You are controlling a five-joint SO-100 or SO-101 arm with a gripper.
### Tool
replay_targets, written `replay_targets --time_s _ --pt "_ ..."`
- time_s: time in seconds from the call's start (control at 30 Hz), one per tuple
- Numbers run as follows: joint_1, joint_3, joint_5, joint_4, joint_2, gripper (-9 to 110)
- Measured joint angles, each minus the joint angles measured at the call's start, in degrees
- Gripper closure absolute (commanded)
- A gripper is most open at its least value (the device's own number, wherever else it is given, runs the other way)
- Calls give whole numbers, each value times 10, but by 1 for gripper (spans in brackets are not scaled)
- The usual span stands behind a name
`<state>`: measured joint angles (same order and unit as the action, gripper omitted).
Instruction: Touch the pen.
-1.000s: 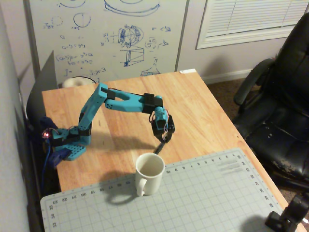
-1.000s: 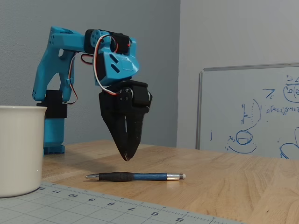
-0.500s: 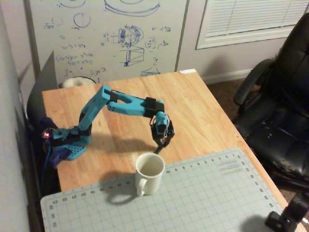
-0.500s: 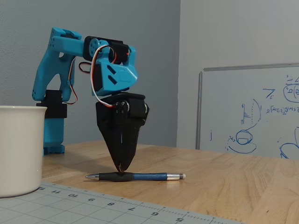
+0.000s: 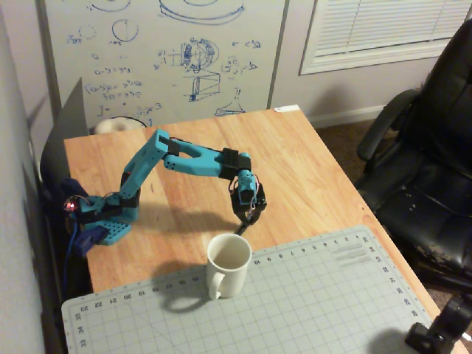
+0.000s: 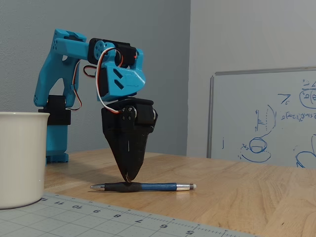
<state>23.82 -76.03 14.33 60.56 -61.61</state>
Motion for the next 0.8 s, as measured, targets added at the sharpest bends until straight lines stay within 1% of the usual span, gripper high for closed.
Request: replay_targets --time_s 0.8 --pt "-16 0 1 -1 14 101"
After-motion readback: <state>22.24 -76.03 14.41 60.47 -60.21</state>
